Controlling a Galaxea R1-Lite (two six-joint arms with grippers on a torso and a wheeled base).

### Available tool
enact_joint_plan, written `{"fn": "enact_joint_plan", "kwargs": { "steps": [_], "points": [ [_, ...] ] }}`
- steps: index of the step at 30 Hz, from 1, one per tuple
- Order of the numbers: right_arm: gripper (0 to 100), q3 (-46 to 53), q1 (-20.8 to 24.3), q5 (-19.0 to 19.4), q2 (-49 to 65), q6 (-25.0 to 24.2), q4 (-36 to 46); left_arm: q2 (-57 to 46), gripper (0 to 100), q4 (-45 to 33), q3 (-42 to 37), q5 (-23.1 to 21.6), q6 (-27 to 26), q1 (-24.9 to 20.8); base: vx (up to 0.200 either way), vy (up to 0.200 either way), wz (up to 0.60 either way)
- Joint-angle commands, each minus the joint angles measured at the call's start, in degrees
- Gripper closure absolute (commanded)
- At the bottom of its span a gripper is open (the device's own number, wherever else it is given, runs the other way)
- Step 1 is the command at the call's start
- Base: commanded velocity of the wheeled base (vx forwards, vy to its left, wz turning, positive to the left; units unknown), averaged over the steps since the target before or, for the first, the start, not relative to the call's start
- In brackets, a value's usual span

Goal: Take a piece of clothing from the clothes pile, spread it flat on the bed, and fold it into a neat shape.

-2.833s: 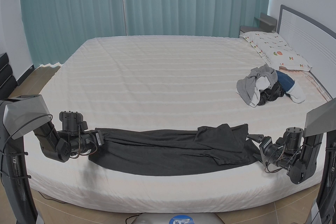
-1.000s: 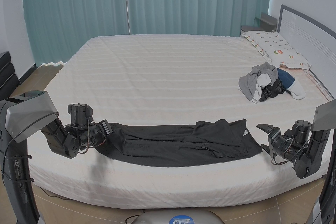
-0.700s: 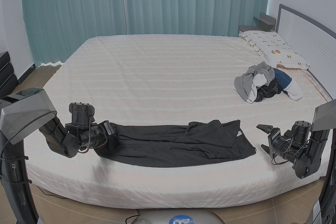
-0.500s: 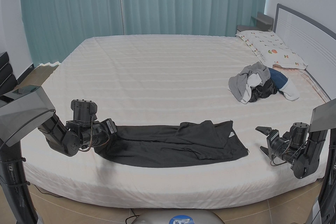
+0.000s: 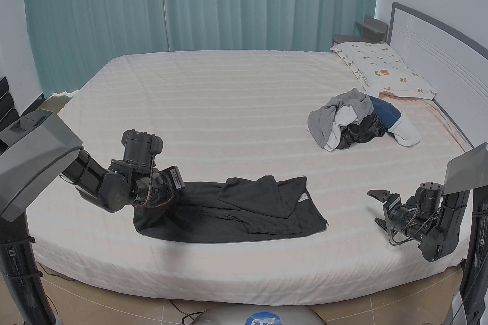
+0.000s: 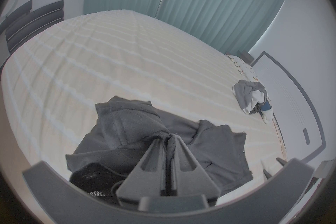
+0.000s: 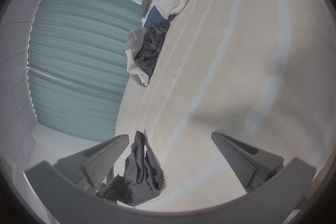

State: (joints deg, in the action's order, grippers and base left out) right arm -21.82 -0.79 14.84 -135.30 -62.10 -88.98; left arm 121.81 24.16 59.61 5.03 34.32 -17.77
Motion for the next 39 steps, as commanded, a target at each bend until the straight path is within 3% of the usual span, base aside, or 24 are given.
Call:
{"fn": "enact_joint_plan", "kwargs": {
  "steps": [1, 5, 17, 23, 33, 34, 39],
  "points": [
    [0, -0.06, 0.18, 0.02, -0.40, 0.14, -0.58, 0.01, 100, -1.66, 2.79, 2.00, 0.84, -2.35, 0.000, -0.200, 0.00],
    [0, -0.06, 0.18, 0.02, -0.49, 0.58, -0.58, 0.36, 100, -5.97, 7.01, 4.11, 1.02, -4.37, 0.000, -0.200, 0.00],
    [0, -0.06, 0.27, 0.02, -0.49, 1.01, -0.58, 6.34, 100, -17.83, 19.84, 4.81, 4.97, -10.88, 0.000, -0.200, 0.00],
    [0, -0.06, 0.35, 0.02, -1.01, 1.45, -0.58, 11.52, 100, -18.27, 24.15, 10.08, 6.64, -13.16, 0.000, 0.000, 0.00],
    [0, 0.02, 1.14, -0.07, -1.19, 1.98, -0.58, 12.75, 100, -19.94, 25.64, 10.61, 8.22, -14.57, 0.000, 0.000, 0.00],
    [0, 0.02, 1.14, -0.07, -1.19, 1.98, -0.58, 12.75, 0, -19.94, 25.64, 10.61, 8.31, -14.57, 0.000, 0.000, 0.00],
    [0, 0.02, 1.14, -0.07, -1.19, 1.98, -0.58, 12.49, 0, -21.09, 25.55, 9.91, 10.77, -14.66, 0.000, 0.000, 0.00]
  ]
}}
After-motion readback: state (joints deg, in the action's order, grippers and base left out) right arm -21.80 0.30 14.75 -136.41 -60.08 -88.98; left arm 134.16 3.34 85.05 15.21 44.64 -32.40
